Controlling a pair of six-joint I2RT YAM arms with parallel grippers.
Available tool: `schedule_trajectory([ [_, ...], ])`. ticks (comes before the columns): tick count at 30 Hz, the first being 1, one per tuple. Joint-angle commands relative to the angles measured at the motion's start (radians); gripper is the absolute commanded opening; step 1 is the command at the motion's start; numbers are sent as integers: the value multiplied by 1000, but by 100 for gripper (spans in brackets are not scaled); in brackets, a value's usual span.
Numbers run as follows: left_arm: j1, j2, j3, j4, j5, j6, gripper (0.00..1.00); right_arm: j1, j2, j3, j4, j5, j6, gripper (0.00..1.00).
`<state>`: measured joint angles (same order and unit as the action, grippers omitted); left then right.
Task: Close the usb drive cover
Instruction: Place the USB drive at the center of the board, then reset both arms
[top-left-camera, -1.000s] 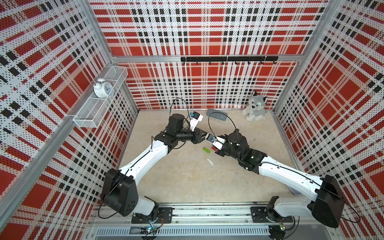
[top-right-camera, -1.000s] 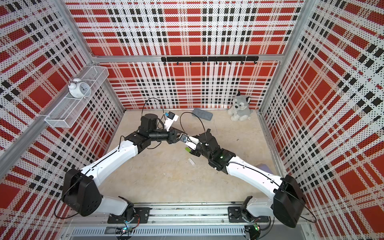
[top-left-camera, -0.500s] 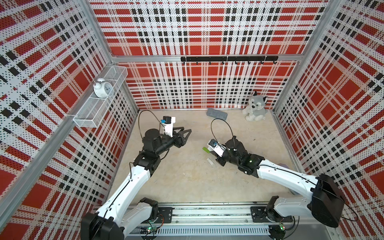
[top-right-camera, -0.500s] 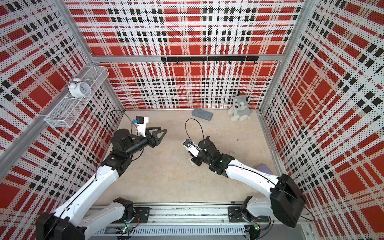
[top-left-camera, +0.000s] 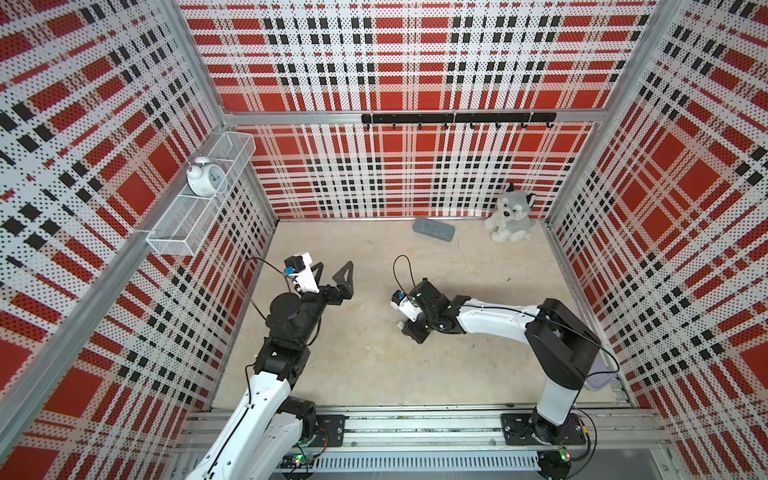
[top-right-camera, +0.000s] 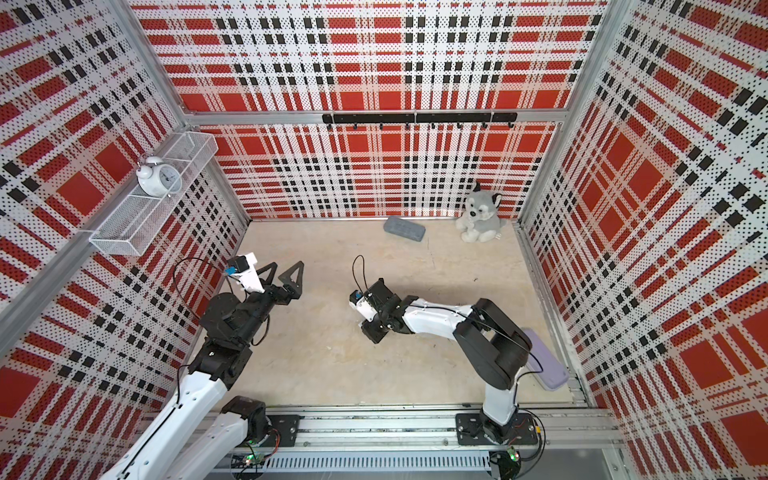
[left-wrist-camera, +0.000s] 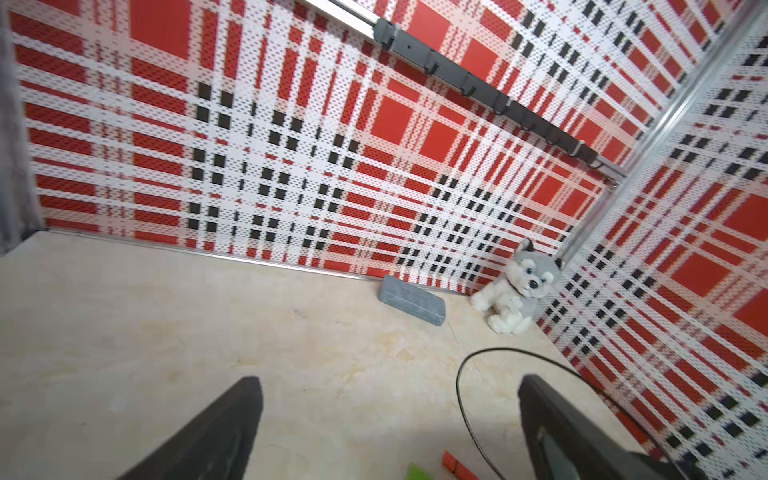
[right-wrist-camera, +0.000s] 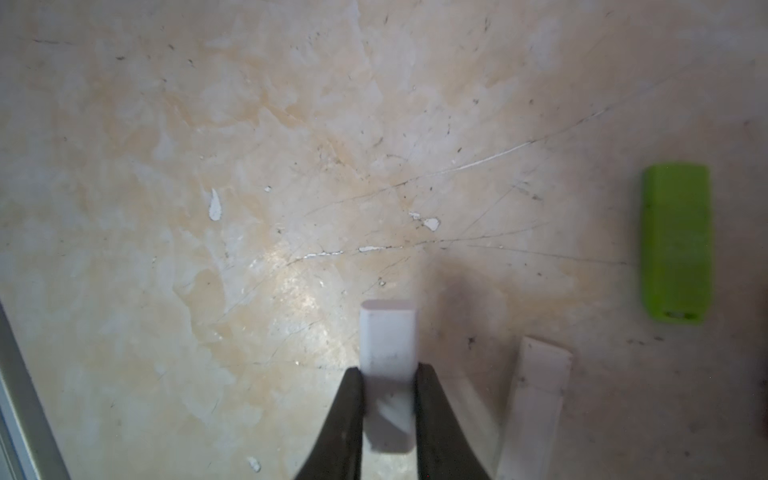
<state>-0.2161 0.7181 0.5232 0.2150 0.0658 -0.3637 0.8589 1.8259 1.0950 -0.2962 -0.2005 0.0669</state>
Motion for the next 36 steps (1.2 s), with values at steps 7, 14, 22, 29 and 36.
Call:
schedule_trajectory([
  [7,41,-32,-38,26,-81,-1,98,29,88,80,-139,81,15,35],
  [14,42,16,-49,80,-162,-1,98,27,-115,41,-102,248,8,61],
  [22,43,210,-157,386,-467,101,98,-231,-567,-300,347,700,-67,100],
  [29,88,416,-237,659,-483,309,98,-599,-620,-596,770,636,-15,100],
  [36,163,639,-335,1005,-314,340,98,-678,-415,-715,1178,501,-125,100],
])
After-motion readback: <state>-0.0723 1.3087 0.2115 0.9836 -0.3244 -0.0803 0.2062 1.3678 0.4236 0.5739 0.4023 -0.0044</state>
